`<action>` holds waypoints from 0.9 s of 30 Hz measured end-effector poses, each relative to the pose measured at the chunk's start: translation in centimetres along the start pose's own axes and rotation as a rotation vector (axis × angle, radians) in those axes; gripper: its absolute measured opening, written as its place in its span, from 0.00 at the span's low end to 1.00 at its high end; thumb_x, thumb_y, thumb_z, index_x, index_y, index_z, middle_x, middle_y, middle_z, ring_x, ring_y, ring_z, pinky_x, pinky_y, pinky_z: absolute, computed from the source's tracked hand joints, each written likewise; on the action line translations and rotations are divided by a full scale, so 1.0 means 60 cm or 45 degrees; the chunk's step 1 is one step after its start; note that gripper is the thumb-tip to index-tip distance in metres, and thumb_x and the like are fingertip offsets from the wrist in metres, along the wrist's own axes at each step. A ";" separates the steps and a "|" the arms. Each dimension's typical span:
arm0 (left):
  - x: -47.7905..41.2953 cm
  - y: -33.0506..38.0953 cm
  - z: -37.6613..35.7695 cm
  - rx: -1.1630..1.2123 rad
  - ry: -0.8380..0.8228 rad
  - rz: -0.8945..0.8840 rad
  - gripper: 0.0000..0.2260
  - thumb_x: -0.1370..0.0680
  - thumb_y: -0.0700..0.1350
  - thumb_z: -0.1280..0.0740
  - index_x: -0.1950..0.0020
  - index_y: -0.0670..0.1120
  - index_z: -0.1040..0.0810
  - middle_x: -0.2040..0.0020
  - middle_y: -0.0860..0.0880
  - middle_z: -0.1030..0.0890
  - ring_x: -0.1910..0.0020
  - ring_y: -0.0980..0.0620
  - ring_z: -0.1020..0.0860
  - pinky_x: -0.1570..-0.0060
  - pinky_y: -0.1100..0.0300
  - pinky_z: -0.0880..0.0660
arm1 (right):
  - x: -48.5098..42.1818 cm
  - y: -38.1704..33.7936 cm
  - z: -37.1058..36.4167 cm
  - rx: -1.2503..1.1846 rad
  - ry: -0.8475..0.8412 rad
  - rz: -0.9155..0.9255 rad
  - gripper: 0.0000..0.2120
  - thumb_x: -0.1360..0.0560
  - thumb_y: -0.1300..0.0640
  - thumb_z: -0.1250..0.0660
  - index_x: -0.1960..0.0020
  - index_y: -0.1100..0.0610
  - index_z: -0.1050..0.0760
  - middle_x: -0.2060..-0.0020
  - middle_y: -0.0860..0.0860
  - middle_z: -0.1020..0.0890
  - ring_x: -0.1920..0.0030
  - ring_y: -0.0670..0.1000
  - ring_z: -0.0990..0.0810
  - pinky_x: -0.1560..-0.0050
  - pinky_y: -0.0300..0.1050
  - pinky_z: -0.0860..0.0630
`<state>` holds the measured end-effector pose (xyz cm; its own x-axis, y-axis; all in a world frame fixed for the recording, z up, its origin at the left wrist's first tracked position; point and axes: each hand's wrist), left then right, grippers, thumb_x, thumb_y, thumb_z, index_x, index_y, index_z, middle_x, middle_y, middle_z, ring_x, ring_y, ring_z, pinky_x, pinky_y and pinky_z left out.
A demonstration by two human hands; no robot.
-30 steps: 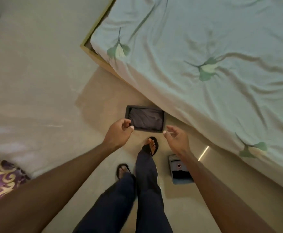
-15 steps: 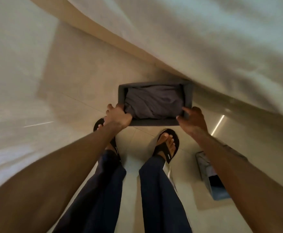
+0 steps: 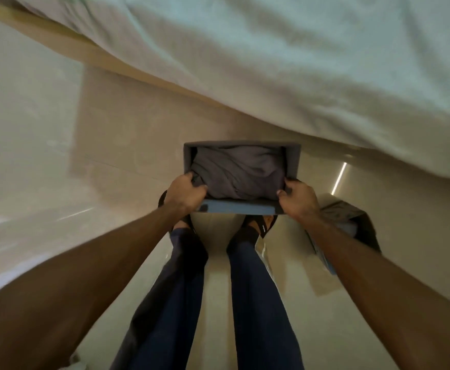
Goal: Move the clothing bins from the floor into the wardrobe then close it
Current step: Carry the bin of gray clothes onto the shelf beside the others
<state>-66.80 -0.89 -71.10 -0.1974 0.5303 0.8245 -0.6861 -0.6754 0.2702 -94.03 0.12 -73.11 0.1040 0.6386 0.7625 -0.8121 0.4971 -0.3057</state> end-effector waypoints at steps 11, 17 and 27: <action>0.343 0.125 0.149 -0.300 -0.189 -0.285 0.09 0.27 0.46 0.33 0.49 0.44 0.21 0.50 0.43 0.18 0.56 0.45 0.23 0.58 0.56 0.28 | 0.427 -0.002 0.144 -0.342 0.160 -0.249 0.16 0.26 0.56 0.35 0.40 0.60 0.25 0.46 0.59 0.19 0.45 0.60 0.21 0.47 0.50 0.25; 0.505 0.217 0.217 -0.608 -0.248 -0.626 0.14 0.25 0.48 0.34 0.41 0.45 0.22 0.45 0.45 0.18 0.49 0.44 0.21 0.53 0.54 0.25 | 0.645 0.008 0.180 -0.744 0.397 -0.412 0.21 0.25 0.58 0.34 0.33 0.62 0.28 0.36 0.57 0.23 0.35 0.57 0.25 0.37 0.44 0.31; 0.804 0.371 0.110 -0.871 -0.365 -0.974 0.15 0.22 0.47 0.36 0.36 0.44 0.25 0.45 0.46 0.21 0.49 0.48 0.24 0.50 0.55 0.26 | 0.902 0.135 0.199 -1.199 0.733 -0.655 0.24 0.24 0.57 0.34 0.29 0.60 0.31 0.32 0.57 0.26 0.33 0.56 0.27 0.33 0.46 0.31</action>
<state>-86.98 6.28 -22.03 0.5637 0.4909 0.6643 -0.8230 0.2650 0.5025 -101.84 31.72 -27.52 0.7245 0.2899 0.6253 0.1085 0.8480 -0.5188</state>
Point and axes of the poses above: each hand's wrist, its own x-axis away from the middle knuckle, its own z-axis out of the back of the hand, y = z × x
